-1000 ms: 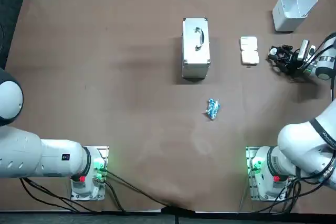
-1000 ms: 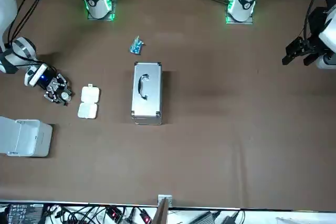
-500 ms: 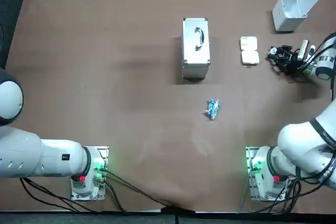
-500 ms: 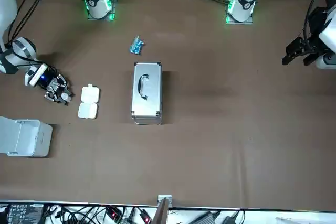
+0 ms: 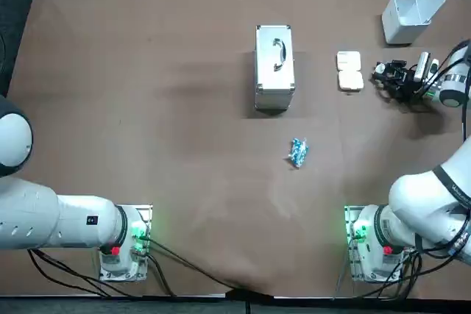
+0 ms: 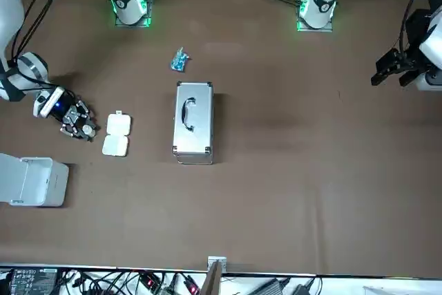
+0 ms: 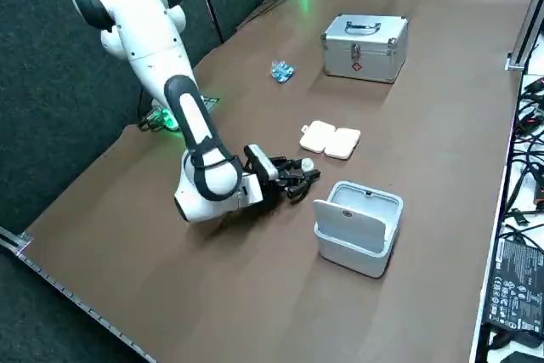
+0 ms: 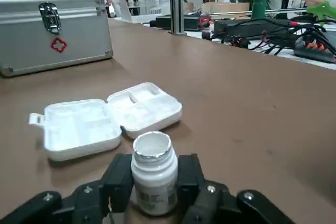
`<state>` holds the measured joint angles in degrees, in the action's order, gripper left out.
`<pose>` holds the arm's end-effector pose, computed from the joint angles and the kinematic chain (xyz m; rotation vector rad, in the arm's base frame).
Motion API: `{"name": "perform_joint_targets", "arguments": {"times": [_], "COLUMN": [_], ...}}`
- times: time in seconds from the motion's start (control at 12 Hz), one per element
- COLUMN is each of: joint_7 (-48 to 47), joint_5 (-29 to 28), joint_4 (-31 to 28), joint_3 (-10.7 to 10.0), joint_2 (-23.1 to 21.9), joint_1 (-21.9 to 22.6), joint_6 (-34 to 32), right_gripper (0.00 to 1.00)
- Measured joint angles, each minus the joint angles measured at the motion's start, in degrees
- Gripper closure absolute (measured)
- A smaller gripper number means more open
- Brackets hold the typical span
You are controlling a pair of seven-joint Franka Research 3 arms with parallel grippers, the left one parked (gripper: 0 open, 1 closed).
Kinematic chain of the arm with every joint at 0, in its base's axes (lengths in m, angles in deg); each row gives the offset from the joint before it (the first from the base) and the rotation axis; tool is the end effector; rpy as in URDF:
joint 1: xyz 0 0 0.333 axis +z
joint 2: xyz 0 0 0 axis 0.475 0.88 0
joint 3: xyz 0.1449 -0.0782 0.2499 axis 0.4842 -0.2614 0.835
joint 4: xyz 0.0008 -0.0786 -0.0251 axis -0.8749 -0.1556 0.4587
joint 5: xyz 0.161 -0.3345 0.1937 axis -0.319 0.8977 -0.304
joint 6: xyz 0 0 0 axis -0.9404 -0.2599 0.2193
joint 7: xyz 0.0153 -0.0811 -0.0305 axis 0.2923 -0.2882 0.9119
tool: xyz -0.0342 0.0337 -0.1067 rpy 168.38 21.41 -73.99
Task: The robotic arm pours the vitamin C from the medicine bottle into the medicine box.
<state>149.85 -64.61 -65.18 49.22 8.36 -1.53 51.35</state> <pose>0.4706 -0.2477 0.0427 -1.9188 -1.0500 -1.3213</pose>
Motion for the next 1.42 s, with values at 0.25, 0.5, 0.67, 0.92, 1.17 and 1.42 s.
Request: {"name": "perform_joint_targets", "arguments": {"times": [0.25, 0.5, 0.67, 0.92, 1.17, 1.42], "joint_7": [-0.92, -4.31, -7.27, -10.76, -16.78, -20.05], "joint_5": [0.39, 3.42, 5.44, 6.74, 8.31, 9.34], "joint_4": [0.25, 0.21, 0.12, -1.17, -5.01, -6.17], "joint_3": [0.01, 0.0, 0.0, 0.07, 0.27, 0.37], "joint_2": [-2.43, -5.86, -8.2, -11.92, -17.42, -18.94], "joint_1": [1.26, 1.7, 2.16, 4.49, 10.14, 14.58], "joint_6": [2.41, 5.31, 7.12, 12.85, 22.9, 29.31], "right_gripper": [0.54, 0.54, 0.54, 0.54, 0.54, 0.54]}}
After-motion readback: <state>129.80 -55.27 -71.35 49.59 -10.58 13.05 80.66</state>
